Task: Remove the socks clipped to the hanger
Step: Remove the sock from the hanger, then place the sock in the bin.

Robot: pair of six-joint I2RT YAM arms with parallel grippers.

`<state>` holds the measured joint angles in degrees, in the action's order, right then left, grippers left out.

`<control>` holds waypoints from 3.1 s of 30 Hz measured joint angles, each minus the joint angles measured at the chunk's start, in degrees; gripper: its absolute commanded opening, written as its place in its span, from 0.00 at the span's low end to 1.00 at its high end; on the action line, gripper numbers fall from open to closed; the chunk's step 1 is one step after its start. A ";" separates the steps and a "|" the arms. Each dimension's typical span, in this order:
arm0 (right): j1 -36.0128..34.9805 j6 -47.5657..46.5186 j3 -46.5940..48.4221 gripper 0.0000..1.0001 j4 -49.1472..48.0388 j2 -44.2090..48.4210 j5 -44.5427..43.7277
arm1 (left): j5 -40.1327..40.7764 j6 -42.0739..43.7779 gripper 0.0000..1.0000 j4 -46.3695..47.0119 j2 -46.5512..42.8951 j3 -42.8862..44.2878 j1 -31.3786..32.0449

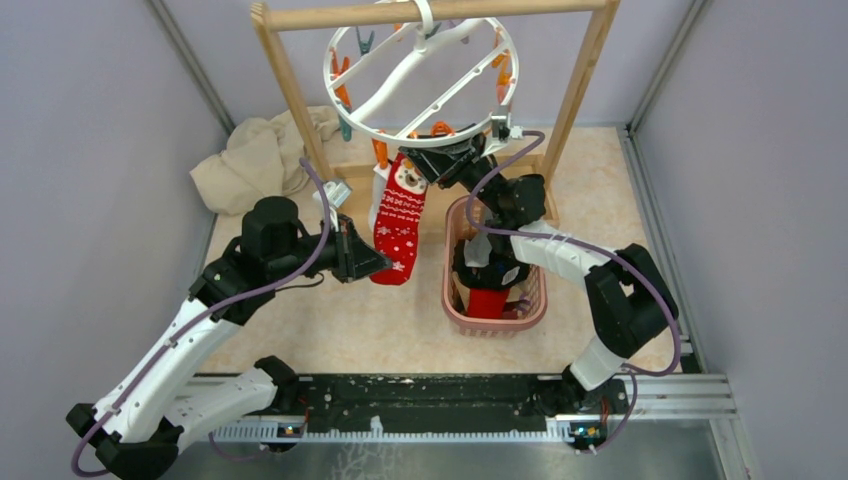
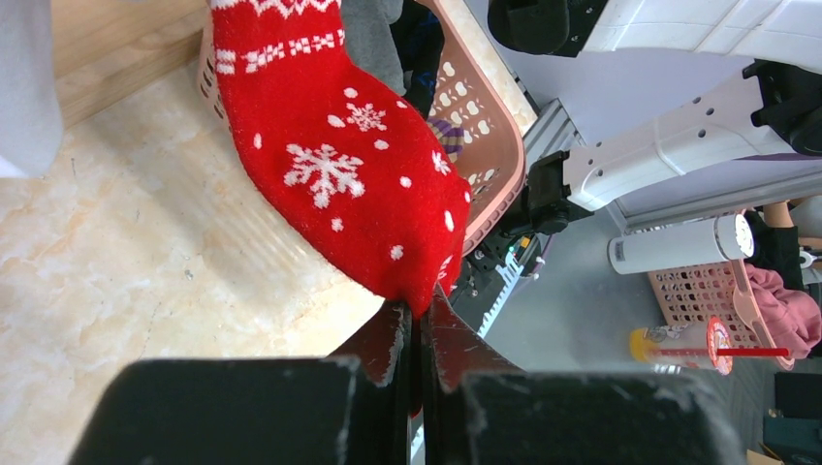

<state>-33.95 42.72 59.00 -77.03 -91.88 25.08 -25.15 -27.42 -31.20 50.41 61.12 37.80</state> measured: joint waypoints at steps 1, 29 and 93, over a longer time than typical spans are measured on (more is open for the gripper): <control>0.02 -0.02 0.00 0.35 0.04 0.00 0.04 | 0.00 0.00 0.02 0.00 0.00 0.00 0.00; 2.12 4.09 -1.38 0.48 0.98 0.00 2.38 | -0.39 -0.02 0.02 0.37 0.02 -0.26 0.00; 4.63 -13.57 -17.57 0.75 52.11 46.86 -6.29 | -16.35 -9.64 0.03 18.91 8.59 5.95 0.00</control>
<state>-29.32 29.15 41.43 -24.93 -45.01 18.79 -41.50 -37.06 -12.29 59.00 67.07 37.80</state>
